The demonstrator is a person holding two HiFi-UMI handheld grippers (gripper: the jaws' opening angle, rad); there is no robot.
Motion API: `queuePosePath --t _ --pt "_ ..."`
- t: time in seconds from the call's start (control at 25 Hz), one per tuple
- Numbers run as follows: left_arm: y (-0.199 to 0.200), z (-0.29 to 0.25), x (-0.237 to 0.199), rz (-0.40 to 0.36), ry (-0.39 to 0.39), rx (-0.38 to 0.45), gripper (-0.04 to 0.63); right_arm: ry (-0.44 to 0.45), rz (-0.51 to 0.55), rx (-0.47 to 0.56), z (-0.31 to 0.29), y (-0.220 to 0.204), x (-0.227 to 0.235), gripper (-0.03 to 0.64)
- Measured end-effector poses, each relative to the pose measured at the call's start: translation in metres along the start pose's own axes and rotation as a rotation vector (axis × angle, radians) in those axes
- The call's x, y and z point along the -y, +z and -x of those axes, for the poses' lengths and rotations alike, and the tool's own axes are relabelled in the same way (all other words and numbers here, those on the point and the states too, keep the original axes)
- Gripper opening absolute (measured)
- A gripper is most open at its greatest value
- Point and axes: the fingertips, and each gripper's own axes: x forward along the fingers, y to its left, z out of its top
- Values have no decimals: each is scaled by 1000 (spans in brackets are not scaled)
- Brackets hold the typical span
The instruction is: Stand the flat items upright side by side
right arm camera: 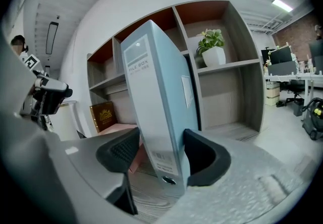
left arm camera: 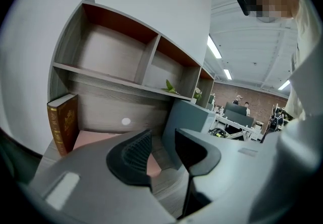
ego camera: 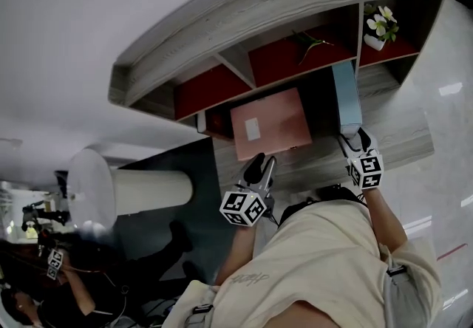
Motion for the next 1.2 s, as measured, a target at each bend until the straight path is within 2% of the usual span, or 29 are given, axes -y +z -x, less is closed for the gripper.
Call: queuePosePath --t 0.32,0.72,0.92,1.08,1.2 --pt "4 -16 -2 -1 0 -7 156 -22 29 -5 -9 12 28 265" --pt "20 -43 -8 3 28 -1 156 -5 45 10 -7 12 31 272" --pt "13 -46 -17 15 47 -39 156 7 102 12 -11 13 29 284" --pt "-2 -49 -36 77 69 -54 156 3 33 7 -12 11 35 292" --pt "-18 -48 -63 143 107 -62 156 -49 10 -7 -10 8 39 298"
